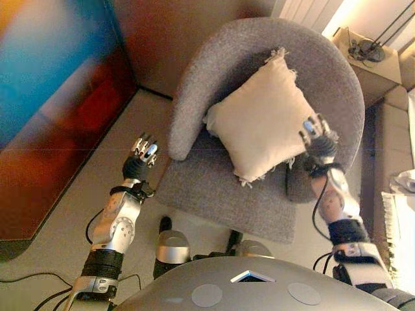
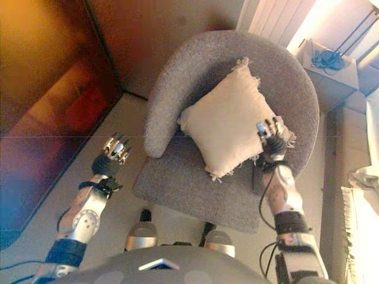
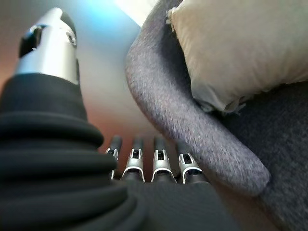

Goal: Pick up the cushion and take it to the sofa

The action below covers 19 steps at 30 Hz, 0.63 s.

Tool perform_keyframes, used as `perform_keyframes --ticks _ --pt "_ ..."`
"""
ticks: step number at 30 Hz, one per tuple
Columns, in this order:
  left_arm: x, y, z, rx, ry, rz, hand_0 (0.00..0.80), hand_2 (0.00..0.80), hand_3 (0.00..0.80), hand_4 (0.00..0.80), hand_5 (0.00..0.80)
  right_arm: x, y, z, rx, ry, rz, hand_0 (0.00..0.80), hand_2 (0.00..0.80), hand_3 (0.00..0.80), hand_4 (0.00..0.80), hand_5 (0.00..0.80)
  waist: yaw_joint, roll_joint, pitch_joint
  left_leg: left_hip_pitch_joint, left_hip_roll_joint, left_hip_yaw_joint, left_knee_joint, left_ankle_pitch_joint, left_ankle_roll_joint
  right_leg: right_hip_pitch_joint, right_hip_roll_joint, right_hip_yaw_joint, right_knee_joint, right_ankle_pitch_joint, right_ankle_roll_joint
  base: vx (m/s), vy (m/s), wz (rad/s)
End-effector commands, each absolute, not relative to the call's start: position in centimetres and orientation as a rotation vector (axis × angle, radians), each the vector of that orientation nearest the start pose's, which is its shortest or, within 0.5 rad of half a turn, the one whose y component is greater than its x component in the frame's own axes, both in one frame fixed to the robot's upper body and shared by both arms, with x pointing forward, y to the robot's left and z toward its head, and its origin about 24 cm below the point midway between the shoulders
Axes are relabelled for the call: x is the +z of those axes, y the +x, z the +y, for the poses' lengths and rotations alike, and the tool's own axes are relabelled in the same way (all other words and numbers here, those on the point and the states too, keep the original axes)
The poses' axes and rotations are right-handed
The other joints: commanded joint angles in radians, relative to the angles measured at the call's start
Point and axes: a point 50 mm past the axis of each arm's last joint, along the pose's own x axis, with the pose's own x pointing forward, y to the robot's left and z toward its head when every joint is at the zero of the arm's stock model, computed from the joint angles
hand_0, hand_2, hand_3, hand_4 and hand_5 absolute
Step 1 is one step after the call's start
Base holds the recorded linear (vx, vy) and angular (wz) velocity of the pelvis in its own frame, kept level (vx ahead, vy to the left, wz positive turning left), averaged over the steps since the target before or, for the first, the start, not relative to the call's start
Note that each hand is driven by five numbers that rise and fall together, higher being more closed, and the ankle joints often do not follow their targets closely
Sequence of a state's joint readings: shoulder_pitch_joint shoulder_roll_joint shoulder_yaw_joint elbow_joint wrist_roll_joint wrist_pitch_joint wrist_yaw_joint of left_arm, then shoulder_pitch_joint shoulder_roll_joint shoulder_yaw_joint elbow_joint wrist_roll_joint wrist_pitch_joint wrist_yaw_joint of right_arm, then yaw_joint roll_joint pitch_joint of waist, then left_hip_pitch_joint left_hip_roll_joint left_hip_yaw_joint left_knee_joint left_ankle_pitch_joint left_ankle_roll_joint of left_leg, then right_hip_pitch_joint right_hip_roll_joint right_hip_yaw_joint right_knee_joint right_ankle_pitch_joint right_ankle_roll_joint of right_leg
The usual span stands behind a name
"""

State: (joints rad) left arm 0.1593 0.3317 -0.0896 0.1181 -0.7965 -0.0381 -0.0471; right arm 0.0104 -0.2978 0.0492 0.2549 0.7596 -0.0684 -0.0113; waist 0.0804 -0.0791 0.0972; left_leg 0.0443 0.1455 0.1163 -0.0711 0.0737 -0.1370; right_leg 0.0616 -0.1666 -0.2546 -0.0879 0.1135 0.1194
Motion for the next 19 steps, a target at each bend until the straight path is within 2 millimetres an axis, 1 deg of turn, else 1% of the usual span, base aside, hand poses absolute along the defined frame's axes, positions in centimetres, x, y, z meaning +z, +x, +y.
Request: perform_keyframes --ticks 1,2,5,9,12,14,17,19 --pt "-0.4 21.4 21.5 0.045 -0.426 0.16 0.0 0.0 0.0 0.0 0.0 2.1 24.6 -20.6 0.011 0.55 -0.011 0.0 0.0 0.0 0.0 0.0 -0.008 0.013 -0.035 -0.002 -0.039 0.048 -0.005 -0.015 0.087 -0.012 -0.085 -0.018 0.067 0.016 0.061 -0.035 0.048 -0.01" --pt "-0.5 21.2 21.7 0.055 -0.433 0.153 0.0 0.0 0.0 0.0 0.0 1.3 23.9 -19.9 0.03 0.631 0.009 0.0 0.0 0.0 0.0 0.0 -0.015 0.016 -0.038 0.0 -0.042 0.054 -0.006 -0.016 0.087 -0.013 -0.084 -0.018 0.062 0.016 0.062 -0.031 0.043 -0.07" --pt "-0.8 20.5 21.9 0.082 -0.453 0.144 0.0 0.0 0.0 0.0 0.0 -0.5 21.9 -18.7 0.057 0.77 0.051 0.0 0.0 0.0 0.0 0.0 -0.031 0.022 -0.044 0.004 -0.048 0.063 -0.005 -0.019 0.087 -0.016 -0.079 -0.011 0.057 0.012 0.063 -0.015 0.048 -0.08" --pt "-1.1 19.7 21.8 0.098 -0.477 0.143 0.0 0.0 0.0 0.0 0.0 -2.2 20.1 -17.9 0.09 0.836 0.113 0.0 0.0 0.0 0.0 0.0 -0.041 0.03 -0.044 0.004 -0.052 0.068 0.003 -0.019 0.087 -0.022 -0.075 -0.002 0.063 0.003 0.06 -0.004 0.045 -0.07" --pt "-1.0 19.6 21.4 0.083 -0.478 0.141 0.0 0.0 0.0 0.0 0.0 -2.8 19.9 -17.5 0.108 0.819 0.149 0.0 0.0 0.0 0.0 0.0 -0.041 0.033 -0.042 0.0 -0.052 0.068 0.004 -0.017 0.084 -0.022 -0.073 -0.005 0.058 0.003 0.057 -0.021 0.03 -0.09" --pt "-0.9 19.9 20.9 0.067 -0.495 0.141 0.0 0.0 0.0 0.0 0.0 -3.0 20.1 -17.2 0.13 0.753 0.176 0.0 0.0 0.0 0.0 0.0 -0.038 0.035 -0.04 -0.001 -0.052 0.066 0.003 -0.015 0.081 -0.018 -0.071 -0.01 0.05 0.004 0.054 -0.013 0.015 -0.11" --pt "-0.7 20.0 20.5 0.048 -0.499 0.137 0.0 0.0 0.0 0.0 0.0 -3.4 20.2 -17.2 0.132 0.718 0.222 0.0 0.0 0.0 0.0 0.0 -0.033 0.034 -0.043 -0.004 -0.052 0.061 0.002 -0.014 0.077 -0.012 -0.069 -0.018 0.045 0.002 0.052 -0.002 0.003 -0.05" --pt "-0.7 19.9 20.5 0.042 -0.49 0.139 0.0 0.0 0.0 0.0 0.0 -3.6 19.9 -17.2 0.135 0.708 0.24 0.0 0.0 0.0 0.0 0.0 -0.033 0.033 -0.044 -0.005 -0.052 0.06 0.002 -0.013 0.075 -0.011 -0.068 -0.021 0.045 0.001 0.05 0.0 0.0 0.0"
